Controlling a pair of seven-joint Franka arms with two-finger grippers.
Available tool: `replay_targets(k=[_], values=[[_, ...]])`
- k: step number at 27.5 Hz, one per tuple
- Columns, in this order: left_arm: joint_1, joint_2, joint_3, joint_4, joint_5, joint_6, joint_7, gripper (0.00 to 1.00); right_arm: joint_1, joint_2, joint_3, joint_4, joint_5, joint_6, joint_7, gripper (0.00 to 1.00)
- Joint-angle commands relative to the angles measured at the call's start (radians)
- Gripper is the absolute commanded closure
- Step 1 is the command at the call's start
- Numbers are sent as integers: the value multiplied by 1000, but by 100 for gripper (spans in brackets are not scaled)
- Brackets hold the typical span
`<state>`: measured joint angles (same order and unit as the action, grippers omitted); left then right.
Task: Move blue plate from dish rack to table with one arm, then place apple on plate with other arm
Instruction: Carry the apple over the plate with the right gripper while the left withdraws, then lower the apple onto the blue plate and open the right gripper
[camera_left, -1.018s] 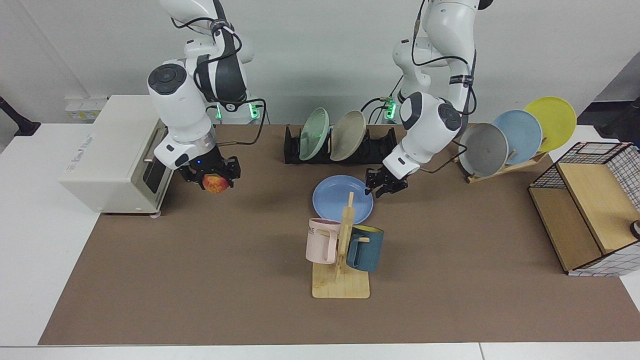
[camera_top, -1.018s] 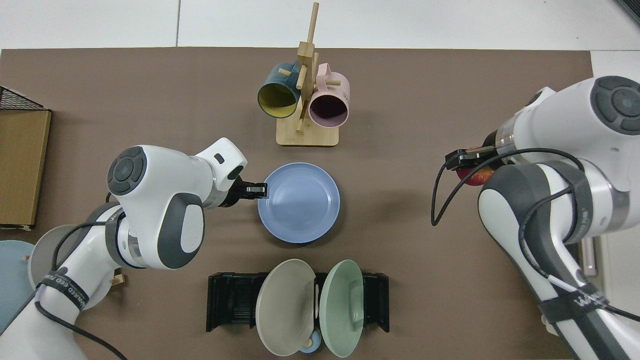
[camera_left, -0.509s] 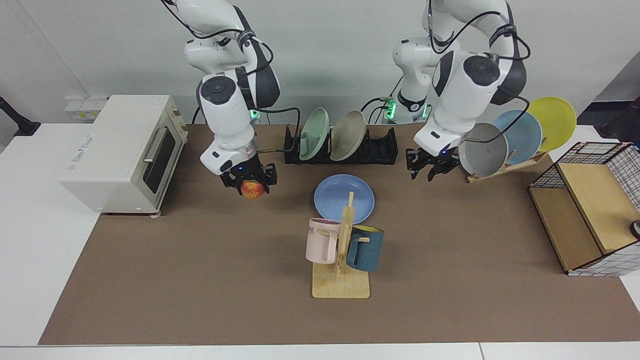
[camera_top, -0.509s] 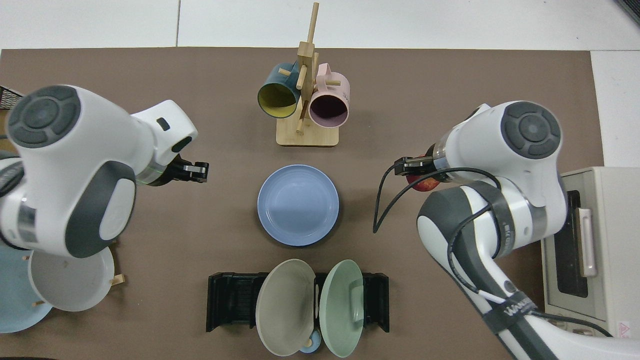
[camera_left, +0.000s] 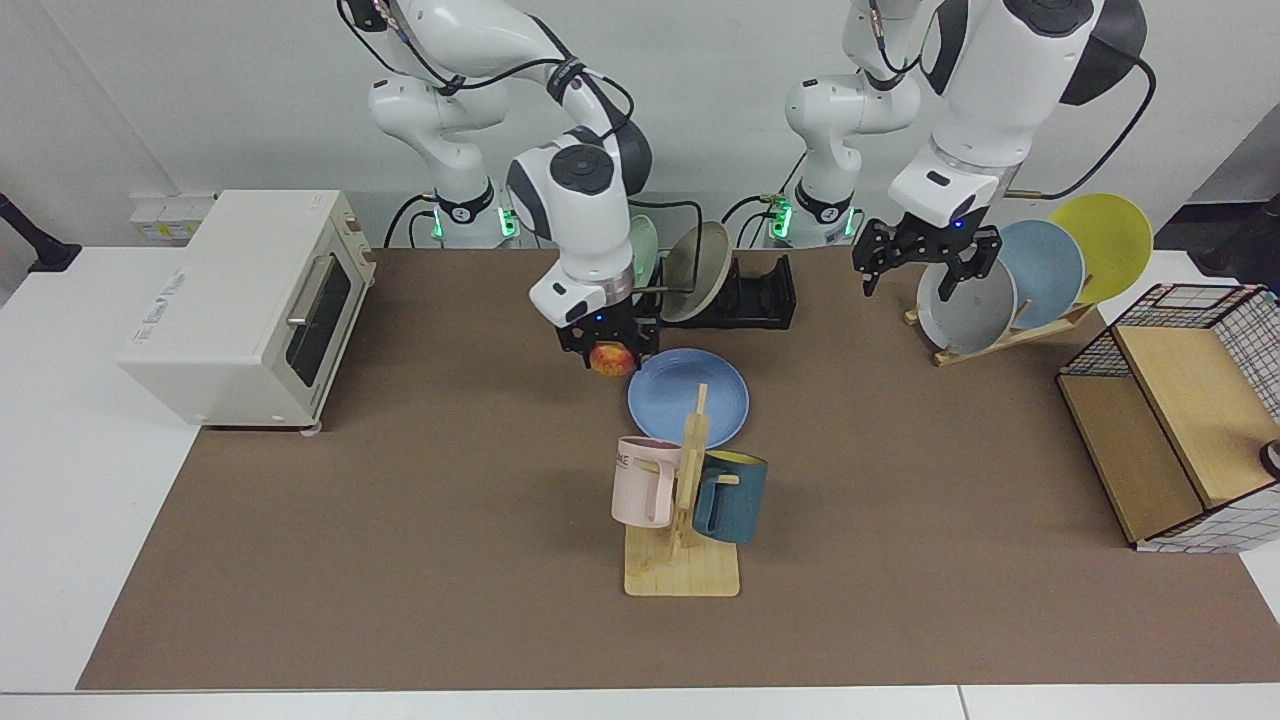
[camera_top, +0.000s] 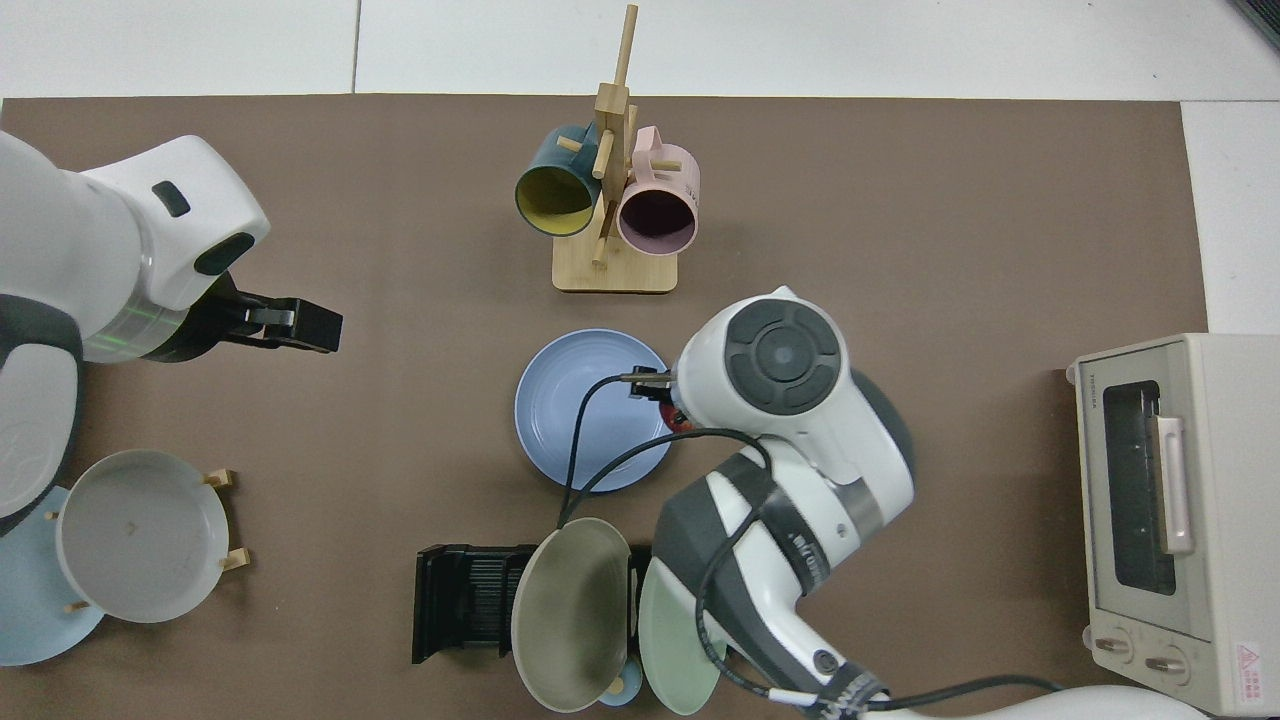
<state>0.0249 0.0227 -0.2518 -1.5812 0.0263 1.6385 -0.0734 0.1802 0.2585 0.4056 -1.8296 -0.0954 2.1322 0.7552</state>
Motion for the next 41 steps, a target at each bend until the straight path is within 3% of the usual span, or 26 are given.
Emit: replay_targets(k=[1,16,23,24,25,26,27,31,35,41], values=[[4,-32,-3,3,6,-42,12,0,-8,99,79,42,-115,46,168,100],[39,-43,0,-3,-6,-51,7,0,16,264,144,36,-274,184,375,100],[43,-43,2,-3,-6,-51,3,0,16,297,148,26,-280,232,377,100],[43,-43,0,-3,-6,-51,3,0,16,298,154,27,-282,226,375,91],[43,-43,2,-3,-6,-51,3,0,16,298,157,29,-283,218,374,57],[43,-43,2,-3,-6,-51,3,0,16,298,157,30,-283,215,374,16],[43,-43,0,-3,-6,-51,3,0,15,297,157,30,-285,215,372,0],[43,-43,0,-3,-6,-51,3,0,-1,272,186,47,-285,184,365,0],[43,-43,0,-3,-6,-51,3,0,-16,248,209,111,-283,88,362,0],[43,-43,0,-3,-6,-51,4,0,-36,150,210,150,-268,2,273,0]])
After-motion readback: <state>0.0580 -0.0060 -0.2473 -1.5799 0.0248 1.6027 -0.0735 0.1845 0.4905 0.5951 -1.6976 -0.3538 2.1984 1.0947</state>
